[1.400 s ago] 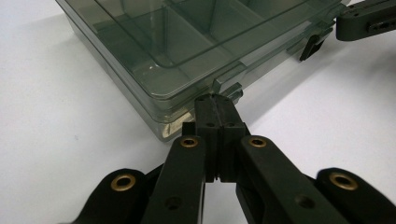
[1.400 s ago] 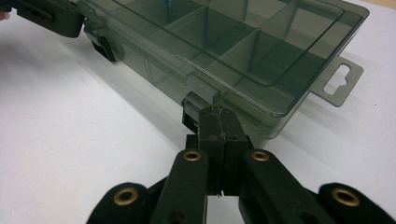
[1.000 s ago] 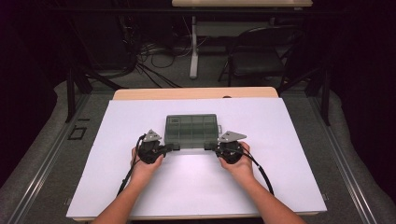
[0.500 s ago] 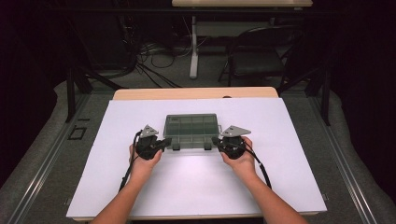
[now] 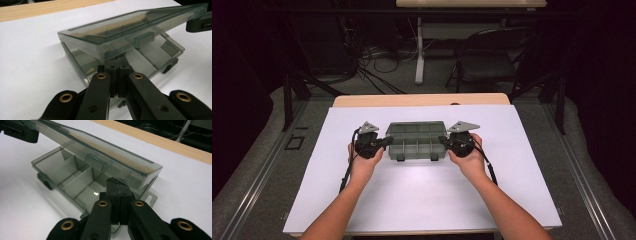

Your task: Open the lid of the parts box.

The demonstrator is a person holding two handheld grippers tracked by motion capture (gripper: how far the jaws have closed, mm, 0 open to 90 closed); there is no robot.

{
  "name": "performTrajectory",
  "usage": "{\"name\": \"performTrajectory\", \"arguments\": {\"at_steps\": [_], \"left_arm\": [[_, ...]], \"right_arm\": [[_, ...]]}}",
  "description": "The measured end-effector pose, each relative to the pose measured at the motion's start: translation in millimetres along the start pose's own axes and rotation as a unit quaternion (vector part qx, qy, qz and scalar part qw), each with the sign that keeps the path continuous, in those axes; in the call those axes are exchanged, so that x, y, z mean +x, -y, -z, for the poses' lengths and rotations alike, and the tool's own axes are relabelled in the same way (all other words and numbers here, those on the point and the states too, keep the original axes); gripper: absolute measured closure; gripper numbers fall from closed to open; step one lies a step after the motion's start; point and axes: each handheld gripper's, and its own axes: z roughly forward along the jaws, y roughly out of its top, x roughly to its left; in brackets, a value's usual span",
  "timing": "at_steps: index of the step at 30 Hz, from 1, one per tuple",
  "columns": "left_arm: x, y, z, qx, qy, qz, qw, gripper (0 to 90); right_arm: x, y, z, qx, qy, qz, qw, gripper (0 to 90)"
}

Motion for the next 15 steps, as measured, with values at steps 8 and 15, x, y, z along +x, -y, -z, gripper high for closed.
{"name": "performTrajectory", "arguments": {"at_steps": [8,15], "left_arm": [[2.8,-18.8,-1.6,-0.006,-0.005,-0.001,1.0000,90.0],[6.5,-29.5,-5.0,-0.009,-0.012,0.002,0.9999,90.0]], "right_arm": [[-6.7,-20.2,-5.0,0.002,0.002,-0.008,1.0000,90.0],[-12.3,-29.7,-8.6,-0.003,0.003,-0.025,0.9997,90.0]]}}
